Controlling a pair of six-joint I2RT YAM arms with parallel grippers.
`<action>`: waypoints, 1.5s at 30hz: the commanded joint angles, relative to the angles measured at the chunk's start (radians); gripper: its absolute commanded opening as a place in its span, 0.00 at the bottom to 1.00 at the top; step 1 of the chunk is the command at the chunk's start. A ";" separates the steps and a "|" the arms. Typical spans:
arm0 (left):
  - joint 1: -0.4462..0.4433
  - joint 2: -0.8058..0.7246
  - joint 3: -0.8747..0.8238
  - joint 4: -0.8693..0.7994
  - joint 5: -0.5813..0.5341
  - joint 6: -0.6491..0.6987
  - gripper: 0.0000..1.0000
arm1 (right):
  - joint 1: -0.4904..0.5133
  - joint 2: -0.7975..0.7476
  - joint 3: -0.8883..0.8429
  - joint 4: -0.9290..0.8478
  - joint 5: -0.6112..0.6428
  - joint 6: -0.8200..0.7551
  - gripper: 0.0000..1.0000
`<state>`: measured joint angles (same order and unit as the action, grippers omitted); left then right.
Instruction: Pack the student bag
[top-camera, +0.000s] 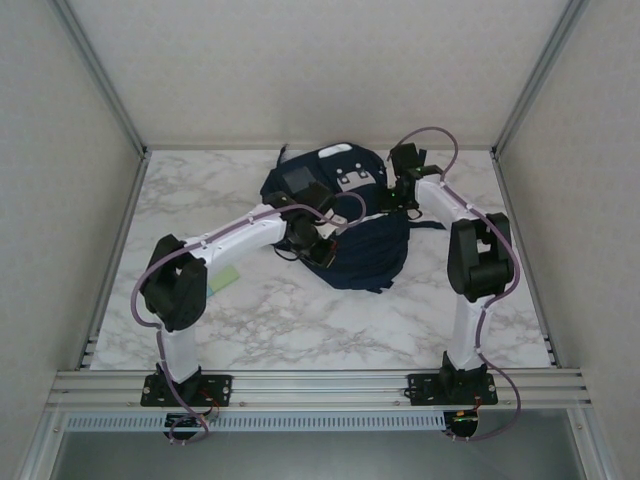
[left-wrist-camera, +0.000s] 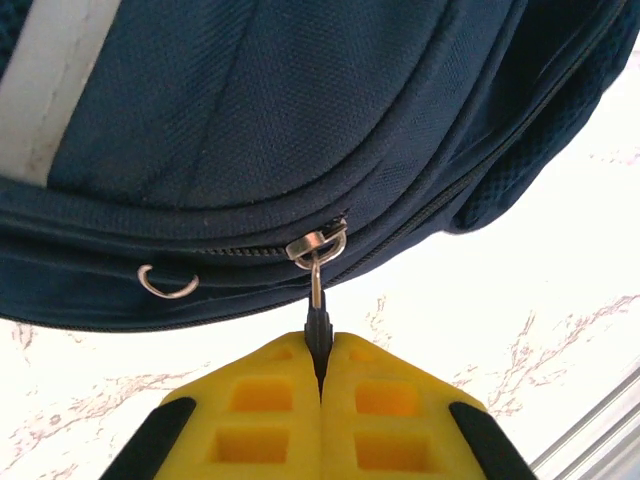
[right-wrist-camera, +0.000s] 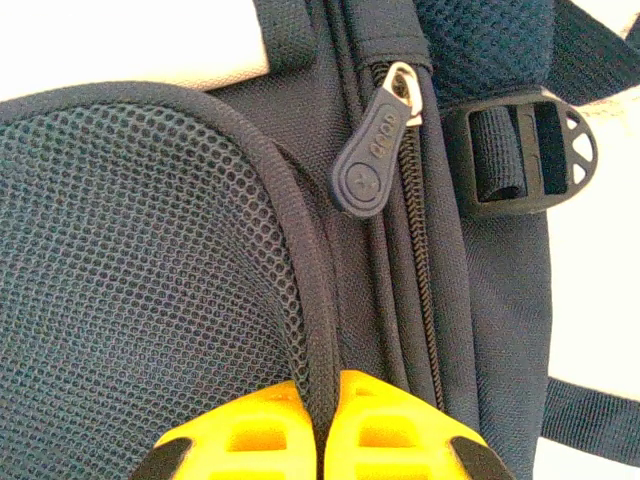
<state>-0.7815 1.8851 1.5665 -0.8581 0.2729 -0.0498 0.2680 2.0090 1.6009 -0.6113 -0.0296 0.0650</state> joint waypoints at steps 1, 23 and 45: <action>-0.013 0.012 0.025 -0.229 -0.050 0.061 0.00 | -0.050 0.025 0.054 0.108 0.080 0.002 0.00; 0.186 0.026 0.092 -0.042 -0.724 -0.168 0.44 | -0.048 -0.164 -0.209 0.215 -0.133 0.100 0.11; 0.447 -0.263 -0.454 0.125 -0.354 -0.371 1.00 | 0.056 -0.581 -0.516 0.241 -0.186 0.427 0.99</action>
<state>-0.3508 1.6375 1.1404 -0.7773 -0.1532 -0.4202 0.2916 1.4582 1.1244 -0.3367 -0.2348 0.4294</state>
